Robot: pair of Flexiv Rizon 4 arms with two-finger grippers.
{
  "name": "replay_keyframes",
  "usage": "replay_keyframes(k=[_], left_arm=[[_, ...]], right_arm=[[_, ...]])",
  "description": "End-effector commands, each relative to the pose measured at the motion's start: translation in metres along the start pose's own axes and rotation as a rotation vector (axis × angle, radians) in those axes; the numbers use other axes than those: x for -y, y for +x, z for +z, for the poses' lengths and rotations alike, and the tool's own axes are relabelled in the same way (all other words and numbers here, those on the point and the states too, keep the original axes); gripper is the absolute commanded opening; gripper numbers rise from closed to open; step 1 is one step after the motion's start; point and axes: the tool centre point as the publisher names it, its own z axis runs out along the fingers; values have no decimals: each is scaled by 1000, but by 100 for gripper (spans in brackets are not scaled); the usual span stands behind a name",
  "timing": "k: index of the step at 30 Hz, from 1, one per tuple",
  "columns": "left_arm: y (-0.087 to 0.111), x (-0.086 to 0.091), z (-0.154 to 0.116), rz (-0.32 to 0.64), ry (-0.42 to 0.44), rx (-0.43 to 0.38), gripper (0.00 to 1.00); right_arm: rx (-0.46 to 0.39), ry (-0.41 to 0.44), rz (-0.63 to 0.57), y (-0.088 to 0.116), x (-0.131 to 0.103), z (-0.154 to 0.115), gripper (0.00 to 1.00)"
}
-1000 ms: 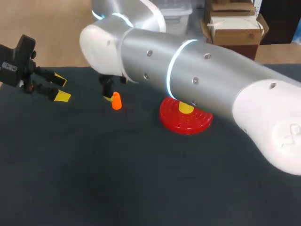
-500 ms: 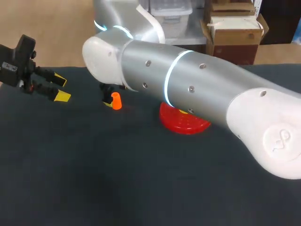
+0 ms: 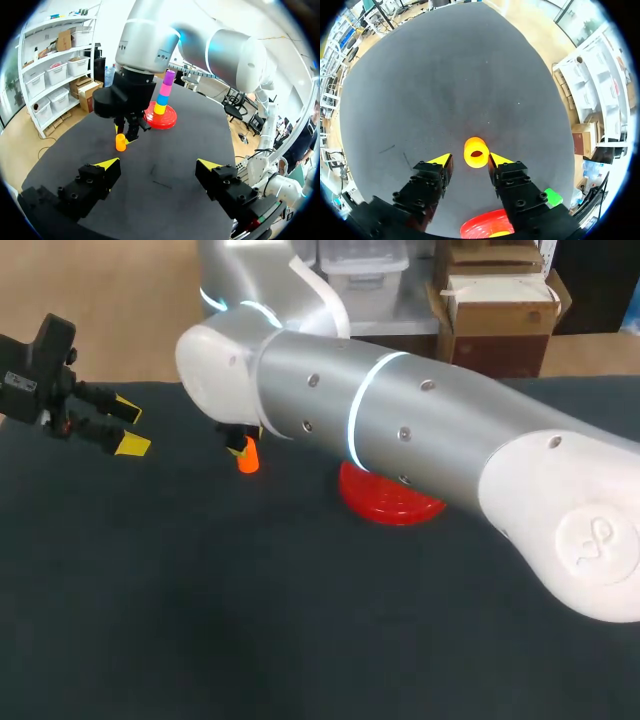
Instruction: Pick up and stack the cylinders on the red base in this order: pink,purple,orange,green
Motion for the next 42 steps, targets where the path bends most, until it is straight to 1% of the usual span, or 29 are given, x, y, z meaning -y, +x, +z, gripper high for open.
replay_keyframes(k=[1,6,7,8,10,11,12,13,19,23,29,32,36,40,42], left_arm=[[1,0,0,2,0,3,100],[1,0,0,2,0,3,100],[1,0,0,2,0,3,100],[1,0,0,2,0,3,100],[1,0,0,2,0,3,100],[1,0,0,2,0,3,100],[1,0,0,2,0,3,100],[1,0,0,2,0,3,100],[1,0,0,2,0,3,100],[1,0,0,2,0,3,100],[1,0,0,2,0,3,100],[1,0,0,2,0,3,100],[1,0,0,2,0,3,100],[1,0,0,2,0,3,100],[1,0,0,2,0,3,100]], right_arm=[[-275,-13,-1,-10,7,4,45],[-297,-7,-13,-12,10,6,43],[-305,-3,-19,-12,10,6,42],[-315,-3,-19,-12,11,5,38],[-328,3,-24,-12,11,4,30],[-330,6,-23,-12,12,3,17],[-330,7,-22,-10,13,1,7],[-331,14,-23,-9,14,-1,0],[-312,53,-18,3,18,-26,0],[-270,81,7,10,18,-45,0],[-169,130,21,29,19,-100,0],[-122,156,33,45,19,-132,0],[-75,202,53,73,18,-173,0],[-37,241,99,100,15,-207,0],[-14,244,135,114,13,-217,0]])
